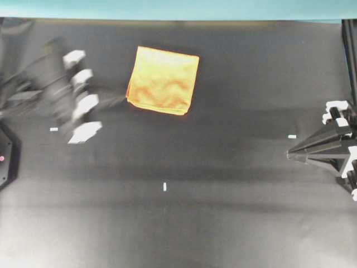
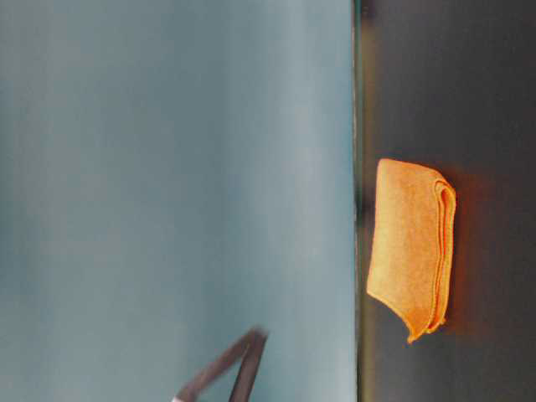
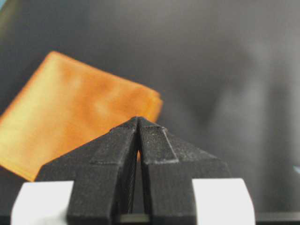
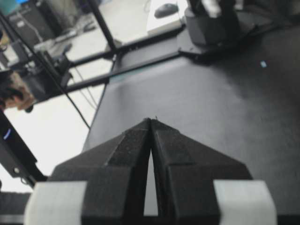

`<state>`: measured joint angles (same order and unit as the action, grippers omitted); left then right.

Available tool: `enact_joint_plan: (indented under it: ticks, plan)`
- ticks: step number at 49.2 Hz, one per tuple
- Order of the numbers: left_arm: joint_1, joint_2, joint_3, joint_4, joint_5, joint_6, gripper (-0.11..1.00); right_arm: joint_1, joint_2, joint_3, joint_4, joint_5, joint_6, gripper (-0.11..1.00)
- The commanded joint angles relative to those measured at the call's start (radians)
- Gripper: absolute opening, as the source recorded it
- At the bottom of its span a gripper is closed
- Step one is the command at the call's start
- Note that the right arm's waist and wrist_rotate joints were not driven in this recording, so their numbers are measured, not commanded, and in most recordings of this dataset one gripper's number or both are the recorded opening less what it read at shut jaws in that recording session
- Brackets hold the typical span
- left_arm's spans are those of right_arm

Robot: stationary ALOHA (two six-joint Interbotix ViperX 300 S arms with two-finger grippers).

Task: Push an orange cloth with the left arm to wipe the desk.
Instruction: 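Reach the left gripper to the orange cloth and grasp its near edge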

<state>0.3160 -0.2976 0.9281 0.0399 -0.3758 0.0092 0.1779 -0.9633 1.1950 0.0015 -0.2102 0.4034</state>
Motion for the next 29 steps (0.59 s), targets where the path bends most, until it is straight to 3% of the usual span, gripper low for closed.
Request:
enact_joint_plan:
  ticks: [1,8,19,23,29]
  plan:
    - [0.046,0.132,-0.100,0.003,-0.011,0.002,0.00,0.000,-0.003,0.002,0.002,0.000,0.000,0.00]
    - [0.100,0.282,-0.212,0.005,-0.034,0.006,0.00,0.000,-0.015,0.009,0.002,0.000,0.002,0.00]
    - [0.138,0.440,-0.301,0.005,-0.048,0.011,0.02,-0.002,-0.031,0.025,0.002,0.002,0.000,0.00]
    - [0.138,0.482,-0.316,0.005,-0.057,0.009,0.17,0.000,-0.032,0.029,0.002,0.003,0.000,0.00]
    - [0.140,0.534,-0.336,0.005,-0.069,0.003,0.53,0.000,-0.034,0.032,0.002,0.003,0.000,0.00]
